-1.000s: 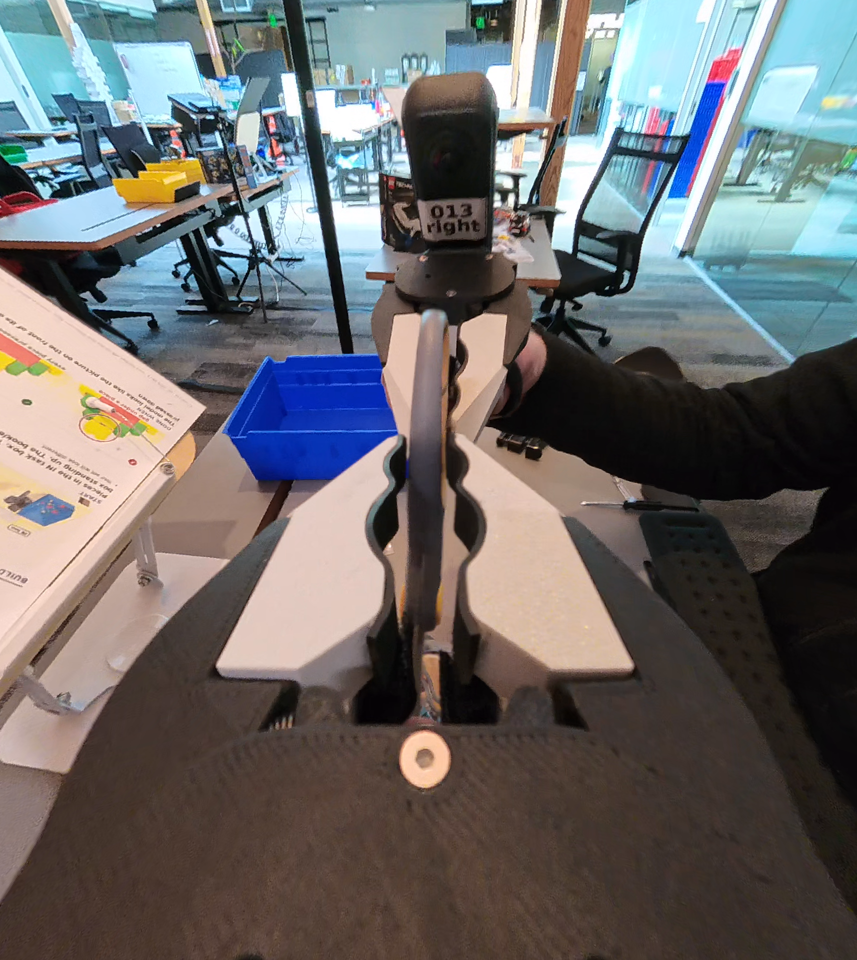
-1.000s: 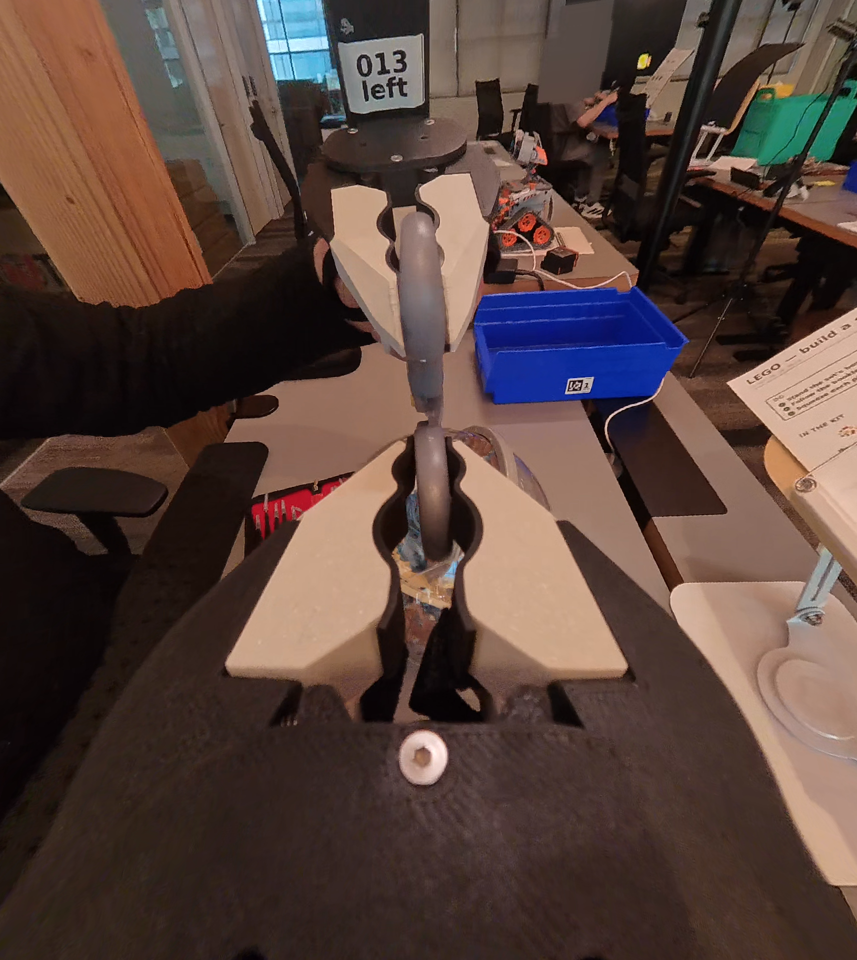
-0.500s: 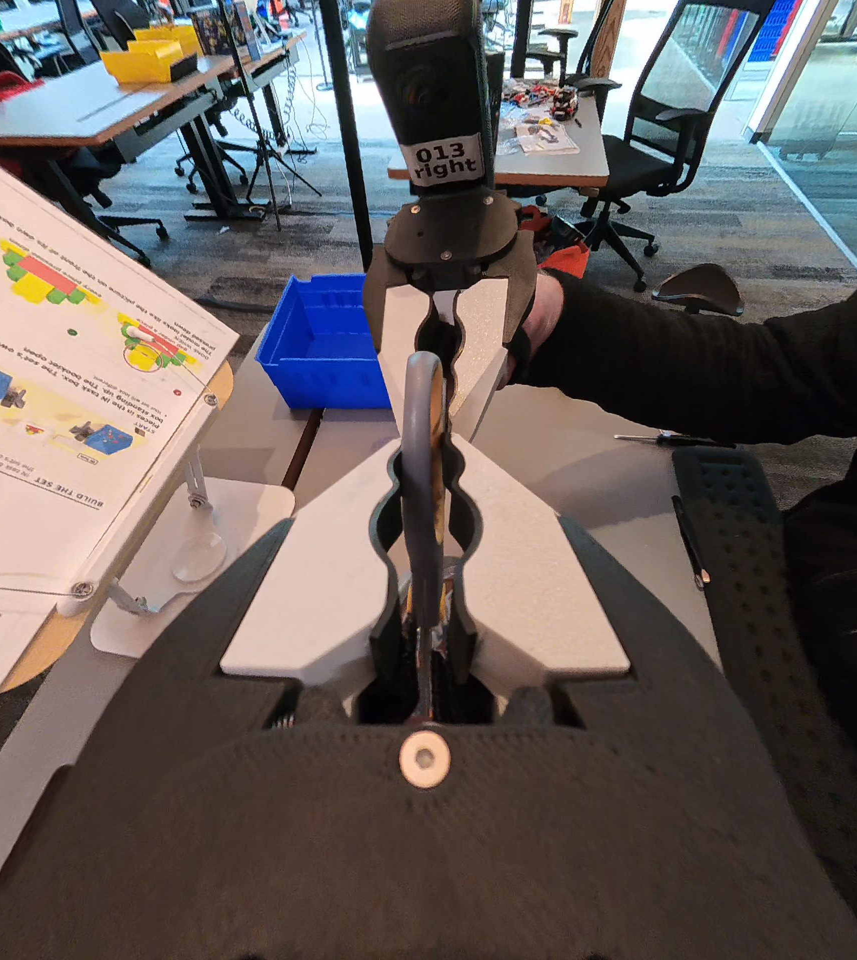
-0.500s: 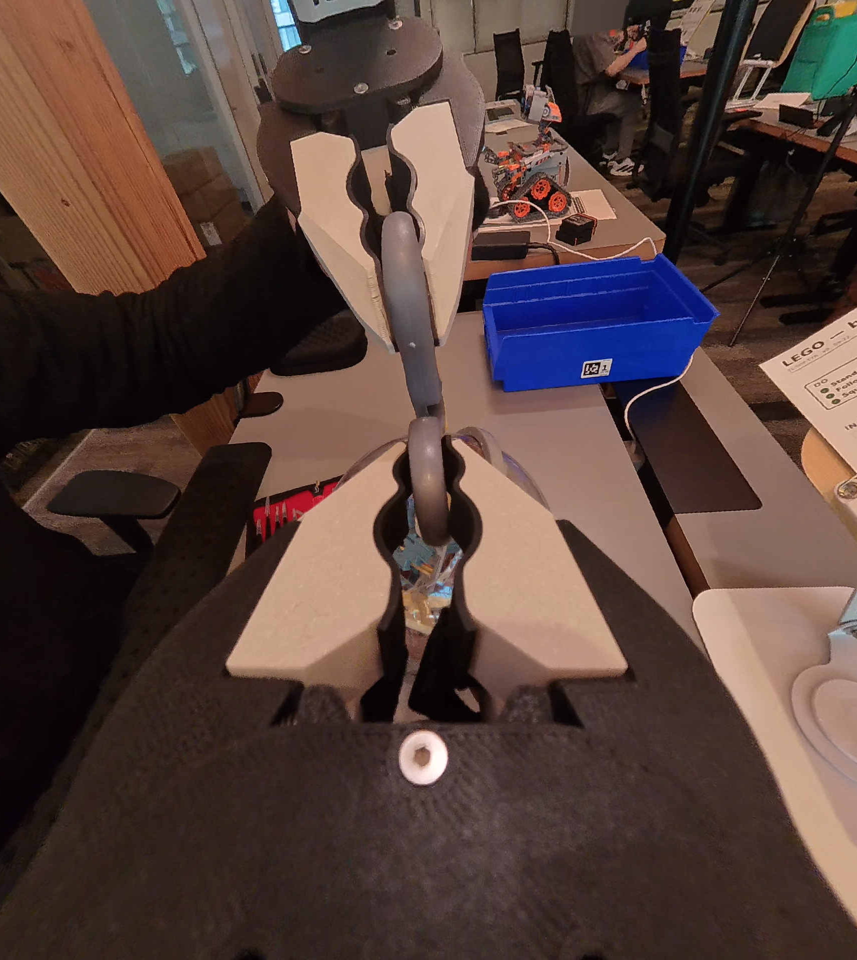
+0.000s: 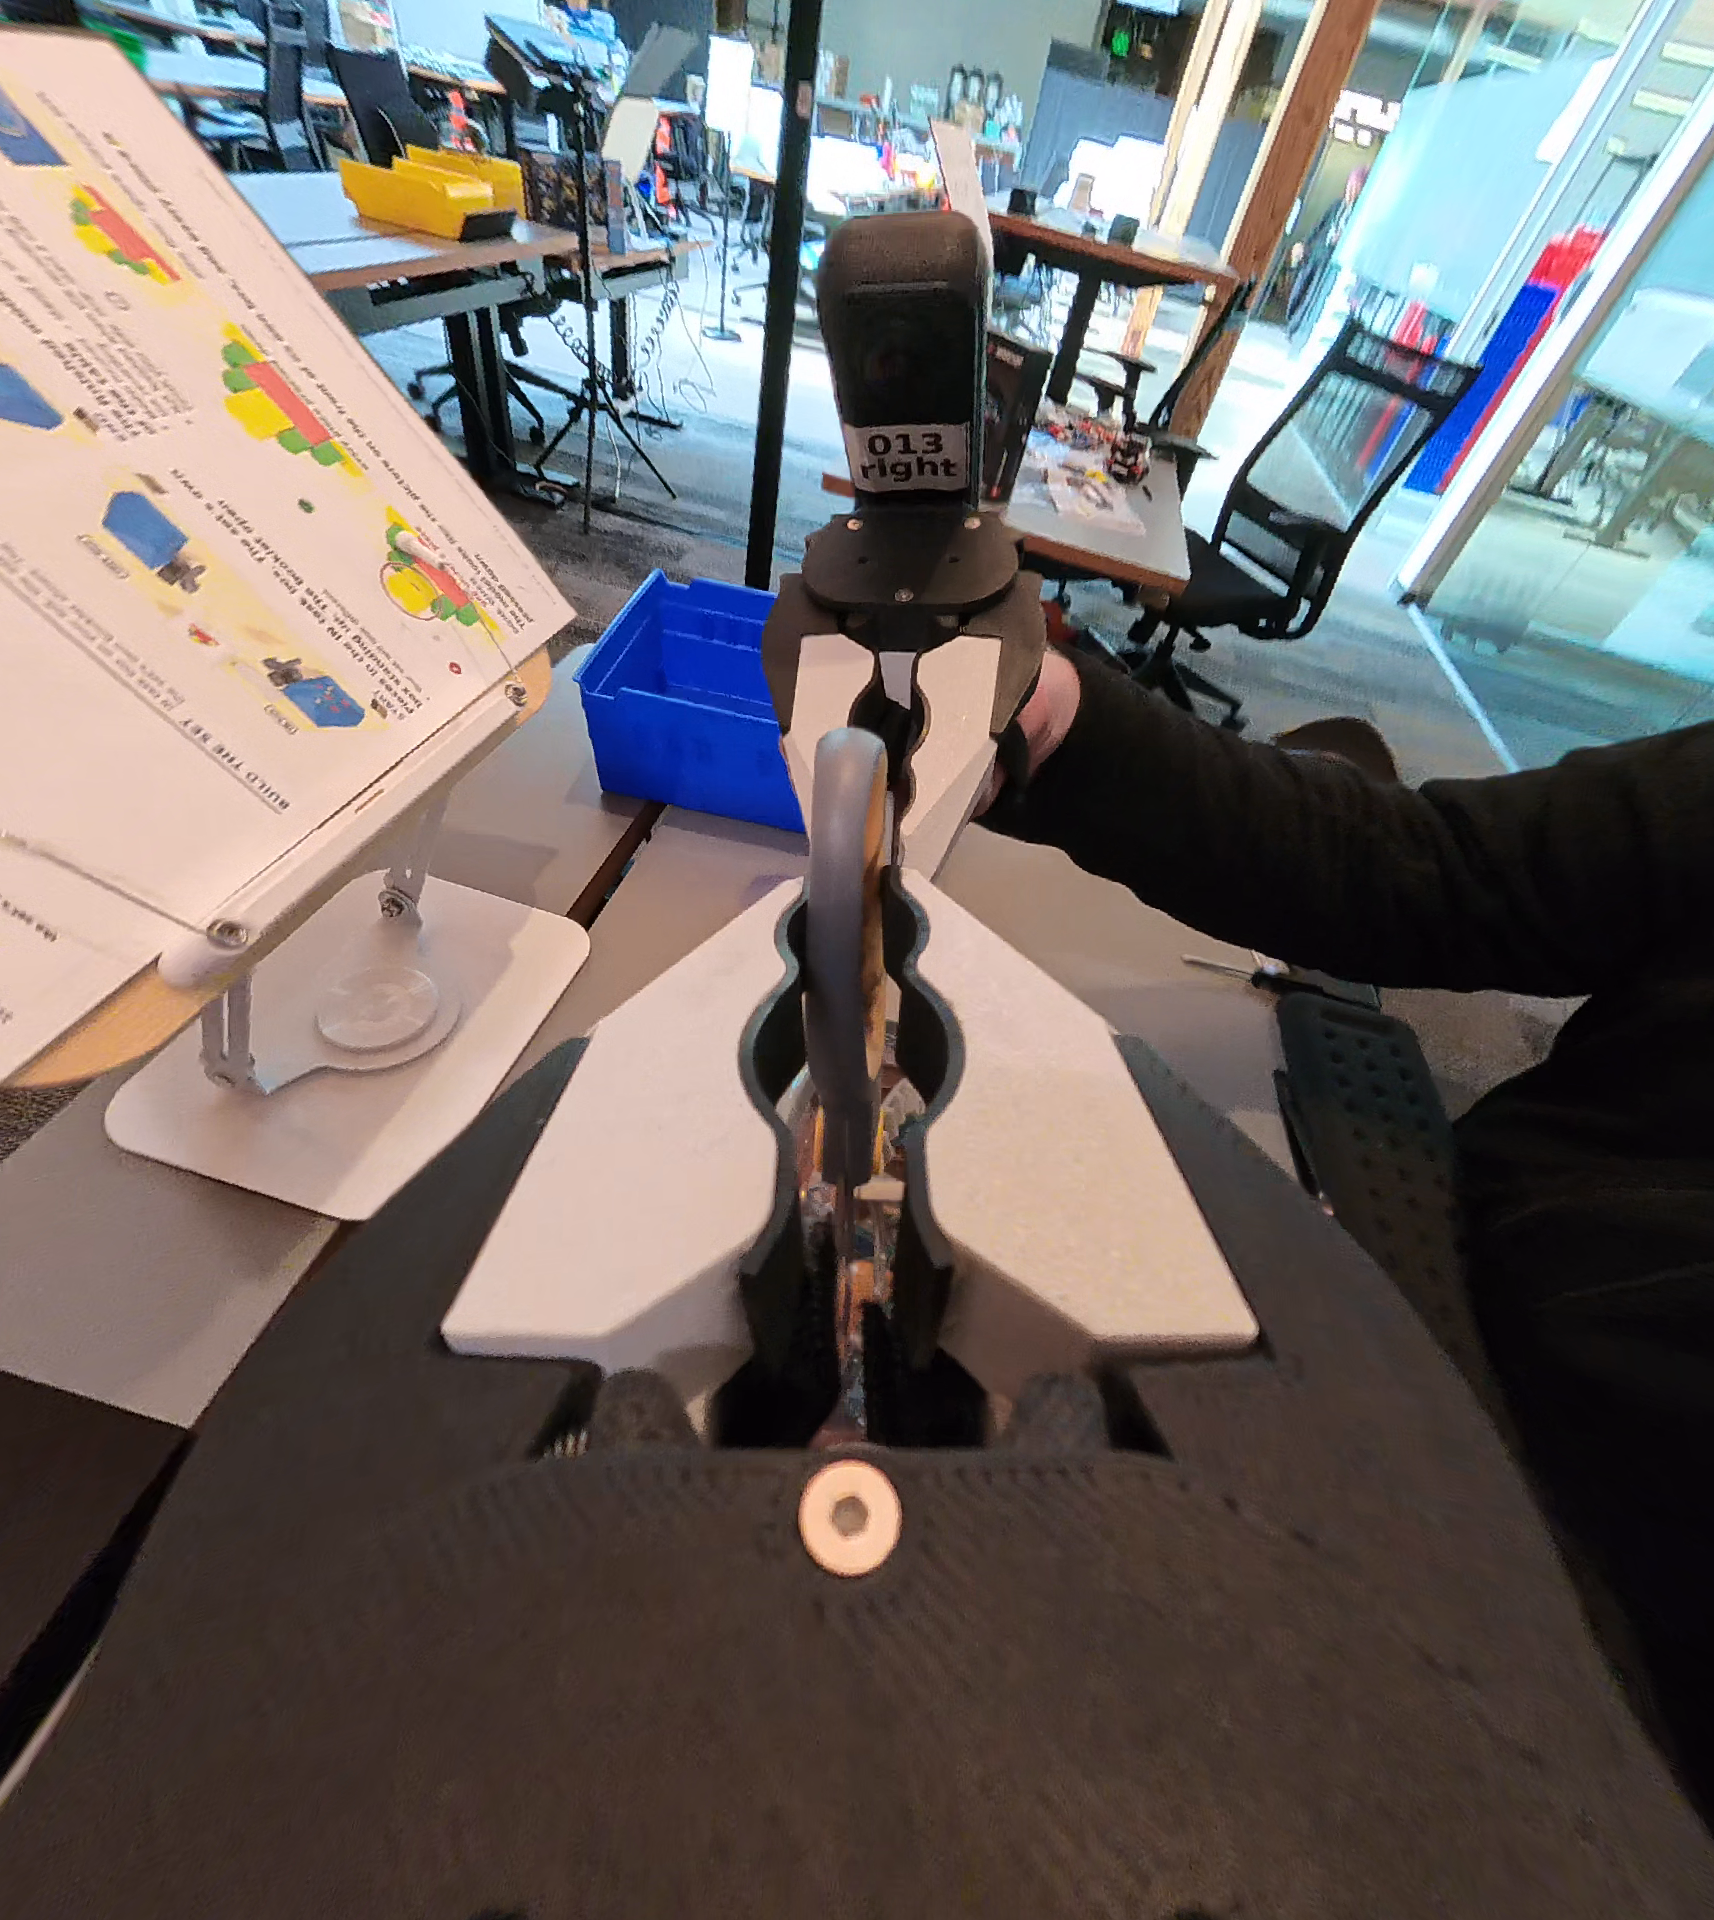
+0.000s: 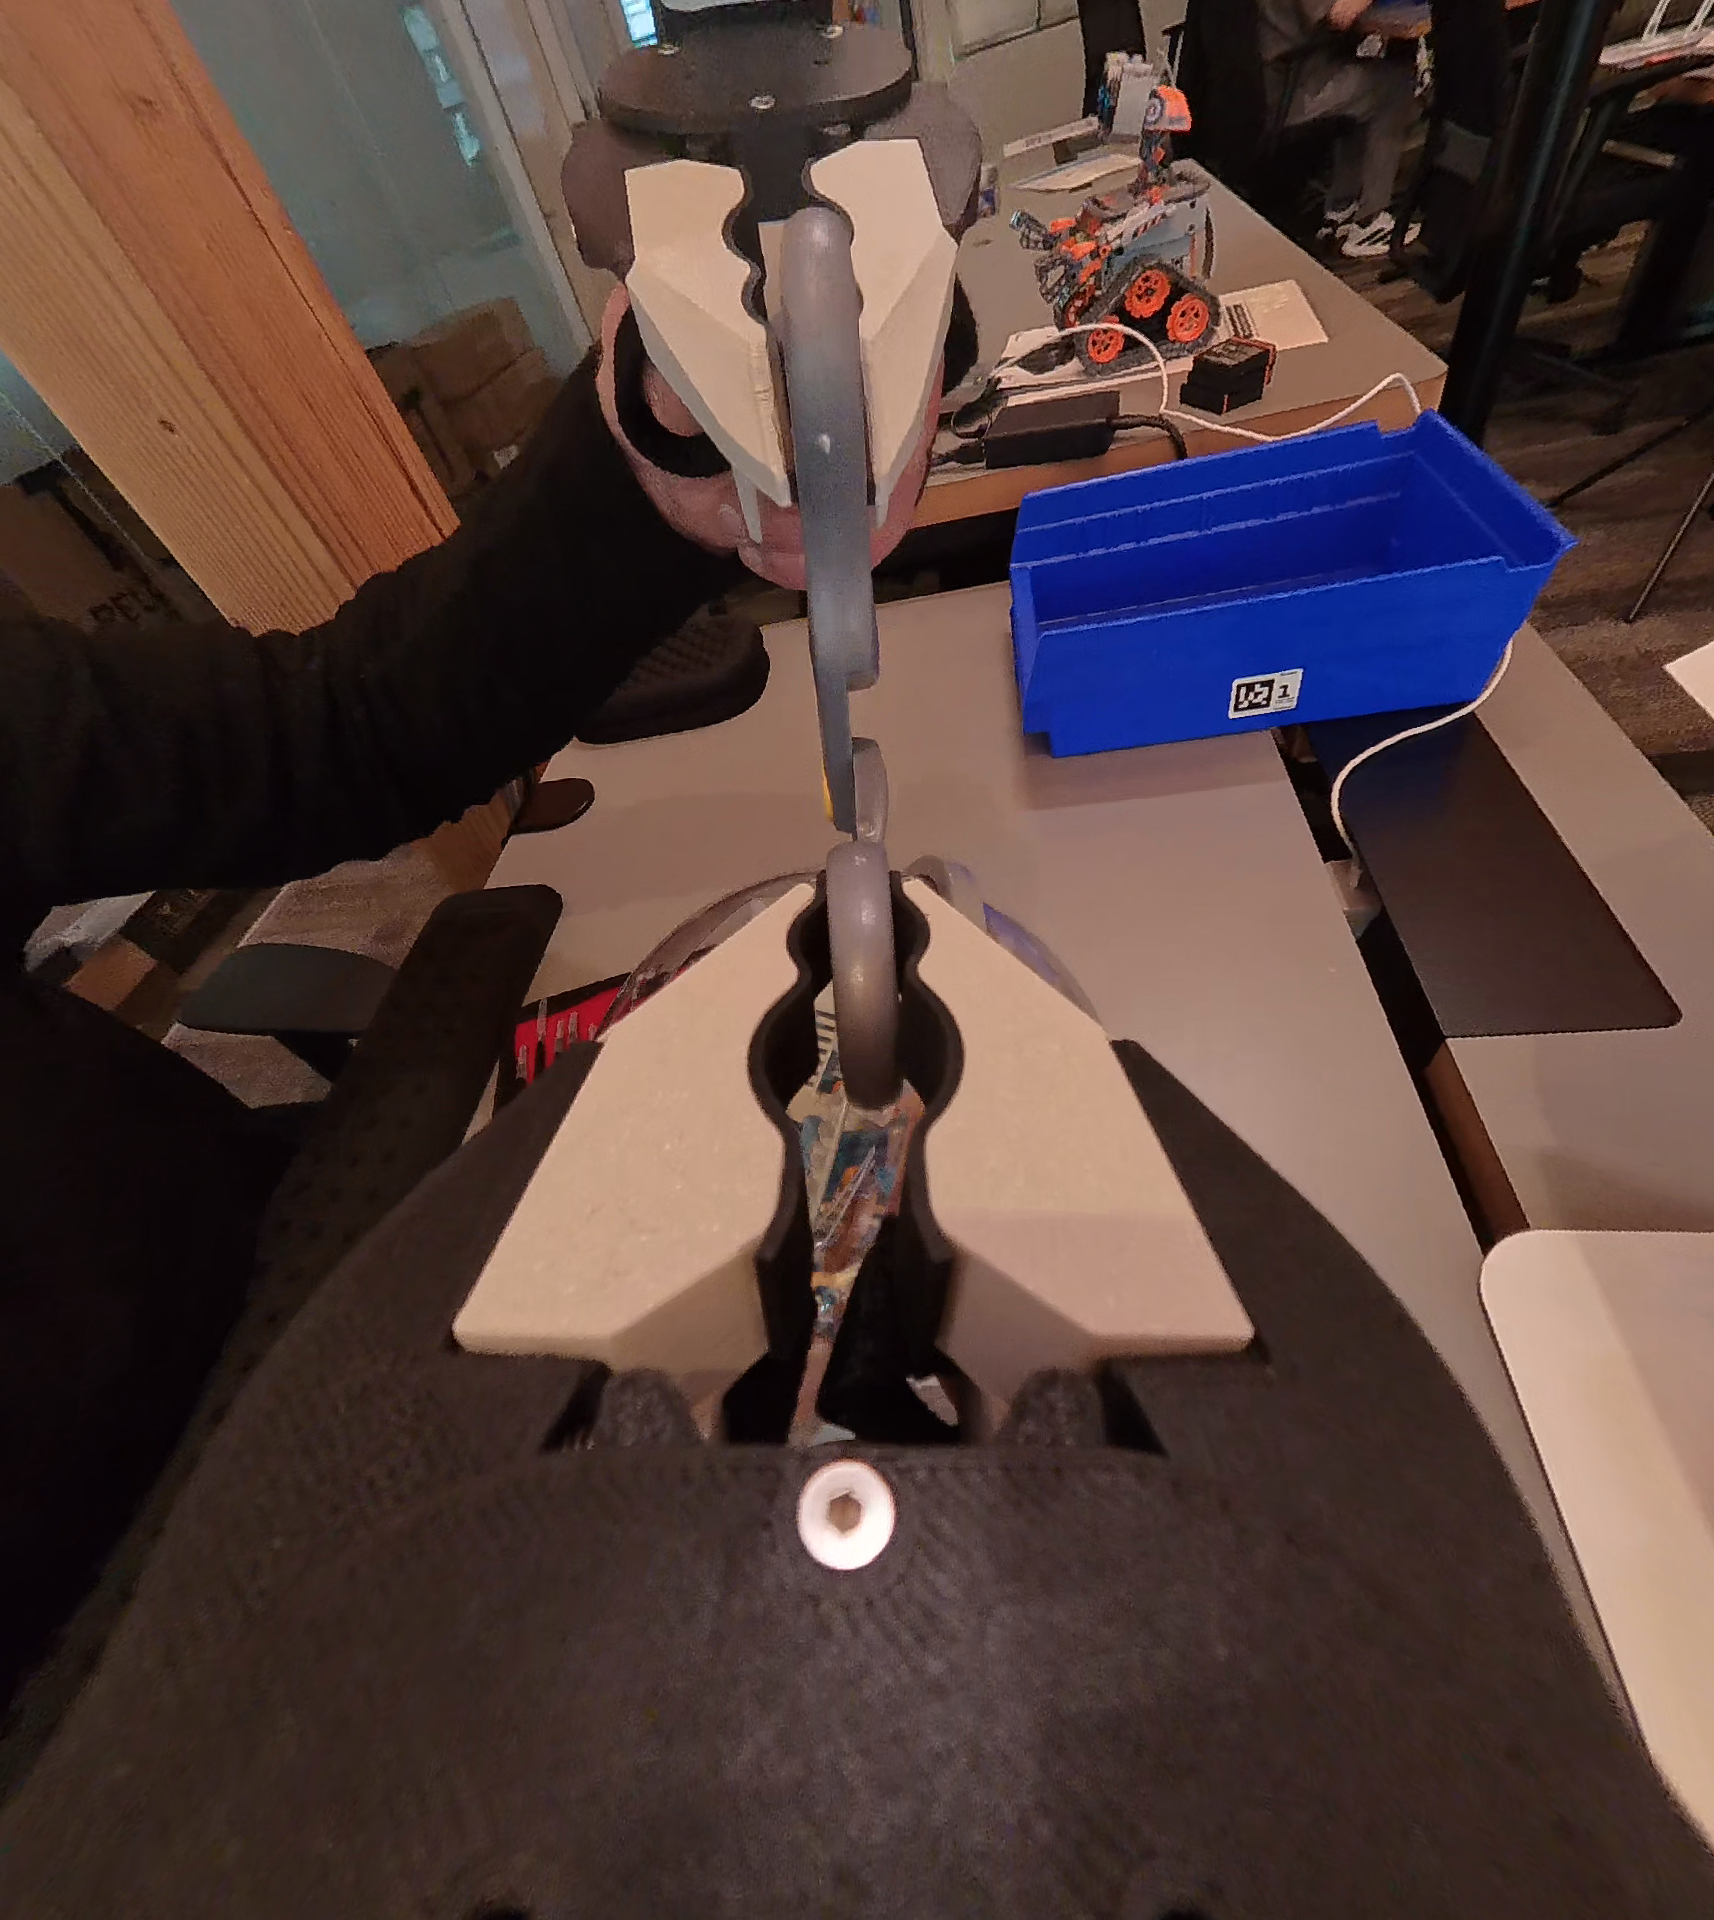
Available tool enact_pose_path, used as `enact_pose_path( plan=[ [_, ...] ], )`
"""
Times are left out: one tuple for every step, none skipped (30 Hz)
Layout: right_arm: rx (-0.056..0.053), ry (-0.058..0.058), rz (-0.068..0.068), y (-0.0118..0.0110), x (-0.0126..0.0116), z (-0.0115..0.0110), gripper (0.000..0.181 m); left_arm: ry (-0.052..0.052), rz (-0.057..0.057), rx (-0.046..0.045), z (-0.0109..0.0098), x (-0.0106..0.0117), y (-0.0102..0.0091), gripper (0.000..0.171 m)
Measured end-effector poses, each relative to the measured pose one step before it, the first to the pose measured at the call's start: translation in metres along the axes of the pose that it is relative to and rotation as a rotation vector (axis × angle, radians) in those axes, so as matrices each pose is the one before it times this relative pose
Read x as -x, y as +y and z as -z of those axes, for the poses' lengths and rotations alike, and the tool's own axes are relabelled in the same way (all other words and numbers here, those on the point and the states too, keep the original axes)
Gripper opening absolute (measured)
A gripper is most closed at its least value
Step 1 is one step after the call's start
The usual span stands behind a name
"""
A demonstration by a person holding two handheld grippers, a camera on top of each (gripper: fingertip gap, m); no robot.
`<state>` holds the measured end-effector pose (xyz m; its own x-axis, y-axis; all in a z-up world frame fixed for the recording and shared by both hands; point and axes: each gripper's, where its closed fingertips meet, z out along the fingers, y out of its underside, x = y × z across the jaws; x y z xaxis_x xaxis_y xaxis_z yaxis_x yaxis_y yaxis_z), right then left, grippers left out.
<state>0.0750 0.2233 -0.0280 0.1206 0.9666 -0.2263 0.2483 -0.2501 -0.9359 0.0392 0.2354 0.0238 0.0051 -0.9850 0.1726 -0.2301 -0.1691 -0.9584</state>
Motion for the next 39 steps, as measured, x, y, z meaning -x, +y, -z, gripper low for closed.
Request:
enact_pose_path(
  plan=[
    [0.0154, -0.0054, -0.0006, 0.00116, -0.00111, -0.0044, 0.006, -0.0001, 0.0199, -0.02307, 0.00426, 0.00123, 0.00413, 0.007],
    [0.0195, -0.0052, 0.0015, 0.00175, -0.00069, -0.00497, 0.005, -0.0001, 0.0205, -0.01428, 0.00283, 0.00143, 0.00542, 0.007],
    [0.0231, -0.0033, 0.0015, 0.00236, -0.00072, -0.00514, 0.006, -0.0037, 0.0108, -0.00643, 0.00201, 0.00162, 0.00617, 0.007],
    [0.0192, -0.0037, -0.0016, 0.0023, -0.00105, -0.00504, 0.006, -0.0033, 0.0062, -0.00945, 0.0025, 0.00099, 0.00502, 0.007],
    [0.0124, -0.0058, -0.0056, 0.0015, -0.0008, -0.00458, 0.005, -0.0015, 0.0092, -0.01152, 0.00337, 0.00108, 0.00381, 0.007],
    [0.0099, -0.0055, -0.0045, 0.00128, -0.00059, -0.00414, 0.006, -0.0014, 0.0077, -0.00973, 0.00331, 0.00152, 0.00357, 0.007],
    [0.0107, -0.0043, -0.0027, 0.00143, -0.00073, -0.00398, 0.006, -0.0013, 0.0045, -0.0055, 0.00299, 0.00122, 0.00394, 0.007],
    [0.0109, -0.0031, -0.0038, 0.00166, -0.00091, -0.00384, 0.006, -0.0044, 0.0041, -0.00852, 0.00276, 0.00137, 0.00253, 0.007],
    [0.009, -0.0018, -0.0026, 0.00125, -0.00105, -0.00372, 0.006, -0.0035, 0.0017, -0.0076, 0.00223, 0.0011, 0.00209, 0.007],
    [0.0091, -0.0023, -0.0006, 0.00092, -0.00074, -0.00311, 0.006, -0.0021, -0.0015, -0.00684, 0.00112, 0.00041, 0.00219, 0.007],
    [0.01, -0.0022, 0.0, 0.0006, -0.00058, -0.00285, 0.006, -0.0017, 0.0087, -0.00965, 0.00105, 0.00078, 0.0014, 0.007],
    [0.0102, -0.0001, 0.0039, 0.00033, -0.00024, -0.00274, 0.005, -0.0022, 0.002, -0.00658, 0.00152, 0.00041, 0.00104, 0.007],
    [0.0118, 0.0006, 0.0071, 0.00031, 0.00021, -0.00256, 0.005, -0.0024, -0.0052, 0.00084, 0.00124, -0.00002, 0.0016, 0.008],
    [0.011, -0.002, 0.0042, -0.00017, 0.00045, -0.0026, 0.005, -0.0019, -0.0021, 0.00099, 0.00049, -0.00052, 0.00127, 0.008],
    [0.0083, -0.0063, 0.0026, -0.00086, 0.00082, -0.00245, 0.005, 0.0018, -0.0049, 0.00204, -0.00082, -0.00146, 0.00151, 0.007],
    [0.0105, -0.006, 0.004, -0.00053, 0.00064, -0.0024, 0.005, 0.0, 0.0025, 0.00155, -0.00187, -0.00091, 0.00192, 0.008],
    [0.0071, -0.0067, -0.0006, -0.00063, 0.00035, -0.00165, 0.006, 0.0038, 0.0105, -0.01616, 0.00052, -0.00059, -0.00099, 0.008],
    [0.0032, -0.0048, -0.0001, -0.00102, 0.00013, -0.00143, 0.005, -0.0098, -0.002, -0.00304, 0.00077, 0.00076, 0.0002, 0.008],
    [0.0082, 0.0008, 0.0085, -0.00009, 0.00038, -0.00176, 0.006, -0.0104, -0.0082, 0.00415, 0.0007, -0.00023, -0.00014, 0.008],
    [0.0091, -0.0016, 0.0097, -0.00017, 0.00143, -0.0011, 0.006, -0.0065, -0.0085, 0.01037, -0.00008, -0.00184, -0.00019, 0.008],
    [0.0051, -0.0043, 0.0051, -0.00036, 0.00137, -0.00027, 0.006, -0.0062, -0.013, 0.01334, -0.00001, -0.00215, -0.00052, 0.008],
    [-0.0026, -0.0045, 0.0003, -0.00077, 0.00116, 0.00051, 0.006, -0.0072, -0.011, 0.01153, 0.00054, -0.00123, -0.00147, 0.008],
    [-0.0068, -0.0018, -0.0002, -0.00126, 0.00079, 0.0013, 0.006, -0.0076, -0.0062, 0.00793, 0.00016, -0.00057, -0.00203, 0.008],
    [-0.0048, -0.001, 0.0005, -0.00123, 0.00084, 0.002, 0.006, -0.0014, -0.0064, 0.00466, -0.00069, -0.00155, -0.00206, 0.008],
    [-0.0021, 0.0007, 0.005, -0.00108, 0.00148, 0.00246, 0.006, 0.0043, -0.0083, 0.00031, -0.00095, -0.00239, -0.00212, 0.008],
    [-0.0042, 0.0112, 0.0132, -0.00152, 0.00139, 0.00335, 0.006, -0.001, -0.0107, -0.01103, -0.00076, -0.00185, -0.00338, 0.008],
    [-0.0052, 0.0151, 0.0143, -0.00168, 0.00116, 0.00388, 0.006, -0.003, -0.0045, -0.00984, -0.00114, -0.00169, -0.00316, 0.008],
    [-0.0031, 0.0042, 0.0078, -0.00102, 0.00202, 0.00335, 0.006, -0.0018, -0.0131, 0.00048, -0.0016, -0.00212, -0.00226, 0.008],
    [-0.01, -0.005, 0.0021, -0.00078, 0.00204, 0.00309, 0.006, -0.0053, -0.0229, 0.00282, -0.00139, -0.00199, -0.00232, 0.008],
    [-0.0199, -0.0095, -0.0041, -0.00093, 0.00157, 0.00295, 0.006, -0.0019, -0.0058, 0.00633, -0.00102, -0.00118, -0.00194, 0.008],
    [-0.0187, -0.0105, -0.0081, -0.00001, 0.0008, 0.00232, 0.006, -0.0003, 0.0033, 0.00708, -0.00069, 0.00026, -0.00152, 0.008],
    [-0.0166, -0.0089, -0.008, 0.00067, 0.00027, 0.0022, 0.006, 0.0003, 0.0048, -0.00023, -0.00027, 0.00049, -0.00215, 0.008],
    [-0.0206, -0.0079, -0.0096, 0.00002, -0.00006, 0.00211, 0.006, -0.0026, 0.0132, 0.00058, -0.00031, 0.00048, -0.00218, 0.007],
    [-0.0178, -0.0068, -0.0074, 0.00023, -0.00029, 0.00154, 0.005, -0.0066, 0.0098, 0.01237, -0.00132, 0.00019, -0.00111, 0.008],
    [-0.0112, -0.0079, -0.0034, 0.00081, -0.00001, 0.00099, 0.006, -0.0107, -0.0032, 0.02363, -0.0025, -0.00062, 0.00001, 0.007],
    [-0.0105, -0.0118, -0.003, 0.00041, 0.00041, 0.00104, 0.006, -0.0105, -0.0025, 0.02015, -0.00311, -0.00117, -0.0006, 0.007],
    [-0.0125, -0.0119, -0.0061, 0.00004, 0.00024, 0.00076, 0.006, -0.0135, 0.0075, 0.02125, -0.00274, -0.0004, -0.00015, 0.007],
    [-0.0104, -0.0117, -0.0088, 0.00023, -0.00018, -0.00008, 0.006, -0.011, 0.0062, 0.02003, -0.00204, -0.00004, 0.00019, 0.007],
    [-0.0104, -0.013, -0.0082, 0.00003, -0.00006, -0.0006, 0.006, -0.0098, 0.0008, 0.01087, -0.00111, 0.00032, 0.0001, 0.008]
  ],
)
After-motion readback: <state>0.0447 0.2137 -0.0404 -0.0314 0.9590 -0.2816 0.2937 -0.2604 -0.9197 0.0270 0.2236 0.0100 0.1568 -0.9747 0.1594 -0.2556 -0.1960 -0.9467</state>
